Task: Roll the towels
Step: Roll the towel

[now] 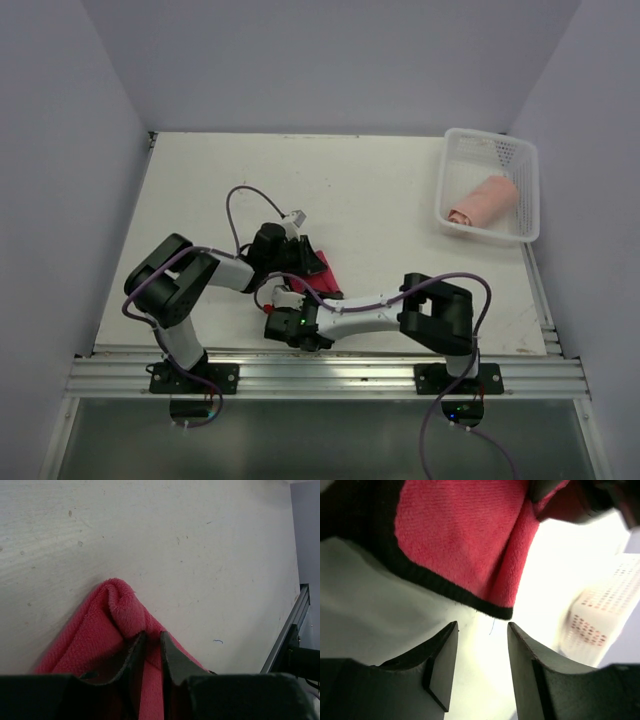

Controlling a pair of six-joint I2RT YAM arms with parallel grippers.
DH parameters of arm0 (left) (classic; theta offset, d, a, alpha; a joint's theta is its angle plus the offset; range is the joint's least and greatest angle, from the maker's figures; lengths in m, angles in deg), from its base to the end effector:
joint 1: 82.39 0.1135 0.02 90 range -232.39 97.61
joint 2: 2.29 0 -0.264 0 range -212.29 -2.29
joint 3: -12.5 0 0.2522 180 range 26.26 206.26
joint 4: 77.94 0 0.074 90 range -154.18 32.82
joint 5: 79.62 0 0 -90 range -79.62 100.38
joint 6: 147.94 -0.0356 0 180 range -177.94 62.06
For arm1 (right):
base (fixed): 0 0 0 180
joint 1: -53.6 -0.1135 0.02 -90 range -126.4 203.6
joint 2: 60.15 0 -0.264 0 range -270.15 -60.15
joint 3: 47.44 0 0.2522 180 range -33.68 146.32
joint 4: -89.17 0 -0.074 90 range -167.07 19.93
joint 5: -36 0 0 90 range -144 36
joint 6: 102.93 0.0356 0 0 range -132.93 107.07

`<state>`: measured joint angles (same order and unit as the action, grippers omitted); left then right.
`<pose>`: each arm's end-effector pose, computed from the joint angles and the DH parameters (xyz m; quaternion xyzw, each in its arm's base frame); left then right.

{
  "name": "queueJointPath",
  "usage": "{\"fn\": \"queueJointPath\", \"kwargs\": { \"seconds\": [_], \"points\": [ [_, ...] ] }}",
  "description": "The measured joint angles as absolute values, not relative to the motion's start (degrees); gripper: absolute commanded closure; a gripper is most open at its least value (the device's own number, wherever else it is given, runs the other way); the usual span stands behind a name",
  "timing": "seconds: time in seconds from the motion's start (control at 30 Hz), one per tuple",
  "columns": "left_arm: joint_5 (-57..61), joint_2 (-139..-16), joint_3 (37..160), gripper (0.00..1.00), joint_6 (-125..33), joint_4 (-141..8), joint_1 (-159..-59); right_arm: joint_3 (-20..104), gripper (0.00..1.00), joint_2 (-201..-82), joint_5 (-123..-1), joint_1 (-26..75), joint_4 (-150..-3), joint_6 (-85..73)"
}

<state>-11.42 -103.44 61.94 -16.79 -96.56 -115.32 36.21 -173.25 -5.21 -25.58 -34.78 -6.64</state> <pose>0.2589 -0.1834 0.1161 0.0280 0.8676 -0.4145 0.2733 0.0922 0.3396 0.1352 -0.5276 0.7417 -0.2789 0.3063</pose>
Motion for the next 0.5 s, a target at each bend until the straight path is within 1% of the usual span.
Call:
{"fn": "queueJointPath", "kwargs": {
  "seconds": [0.27,0.4,0.5],
  "points": [
    [-8.0,-102.1,59.1,0.79,-16.5,-99.6,-116.0,30.1,0.48,-158.9,-11.5,-25.6,-37.5,-0.2],
    [-6.9,-101.5,57.9,0.79,-16.5,-100.9,-116.2,23.7,0.50,-147.6,-16.7,-24.6,-40.7,2.6],
    [-6.3,-100.9,57.0,0.80,-16.4,-101.4,-116.2,19.1,0.51,-138.2,-22.6,-20.4,-44.7,5.1]
  ]
}}
